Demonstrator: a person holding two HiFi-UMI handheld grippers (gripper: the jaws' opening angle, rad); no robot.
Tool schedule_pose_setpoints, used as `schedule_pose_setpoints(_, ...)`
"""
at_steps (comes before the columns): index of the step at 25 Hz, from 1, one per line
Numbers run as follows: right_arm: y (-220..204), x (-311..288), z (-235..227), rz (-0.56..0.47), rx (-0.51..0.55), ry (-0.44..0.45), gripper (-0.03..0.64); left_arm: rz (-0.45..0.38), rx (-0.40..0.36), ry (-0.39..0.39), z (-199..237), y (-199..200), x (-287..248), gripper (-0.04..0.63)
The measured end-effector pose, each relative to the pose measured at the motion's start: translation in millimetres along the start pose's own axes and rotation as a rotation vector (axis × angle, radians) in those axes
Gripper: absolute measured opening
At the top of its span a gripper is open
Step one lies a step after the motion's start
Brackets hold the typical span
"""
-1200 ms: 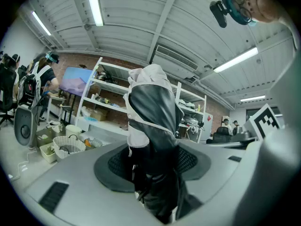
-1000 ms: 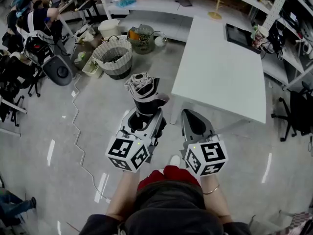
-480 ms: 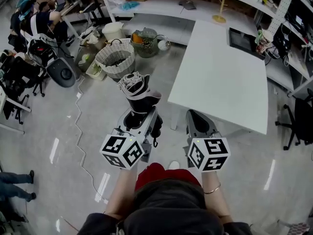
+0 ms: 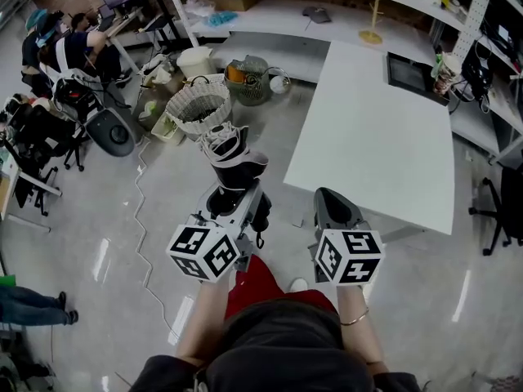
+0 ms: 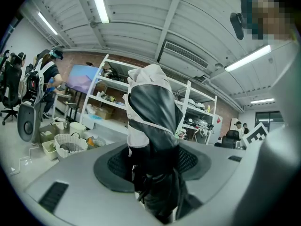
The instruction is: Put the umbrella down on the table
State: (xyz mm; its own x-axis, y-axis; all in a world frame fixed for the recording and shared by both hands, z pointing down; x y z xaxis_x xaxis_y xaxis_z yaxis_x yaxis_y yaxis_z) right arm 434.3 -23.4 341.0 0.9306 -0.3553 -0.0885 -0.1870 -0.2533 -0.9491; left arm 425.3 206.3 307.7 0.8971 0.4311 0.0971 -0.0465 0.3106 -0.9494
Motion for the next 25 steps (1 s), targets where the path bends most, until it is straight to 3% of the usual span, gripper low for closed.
schedule_pose_setpoints(9, -3.5, -63.0, 16.1, 0.003, 0.026, -0.045, 0.018, 0.014, 0.027, -0.066, 61.1, 2.5, -48.3, 0.235)
schedule_pose_setpoints(25, -7.1, -232.7, 57.3, -0.018, 0.031, -0.333, 0.018, 0.081, 0.099, -0.218, 242.2, 33.3, -156.3, 0.235)
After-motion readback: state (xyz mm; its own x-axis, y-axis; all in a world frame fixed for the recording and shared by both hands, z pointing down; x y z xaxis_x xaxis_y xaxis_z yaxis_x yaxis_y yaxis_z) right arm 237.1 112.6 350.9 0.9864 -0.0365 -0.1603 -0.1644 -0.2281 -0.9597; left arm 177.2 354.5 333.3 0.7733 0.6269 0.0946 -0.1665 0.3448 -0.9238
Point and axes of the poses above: the fingertips, and each gripper's own axes: x backward along the fingers, z to its left, y out of its top, the point moved 9 cm from there along x, backward along the fingers, and after that the axes turned 14 degrees about -z, right-handed, at the moved point
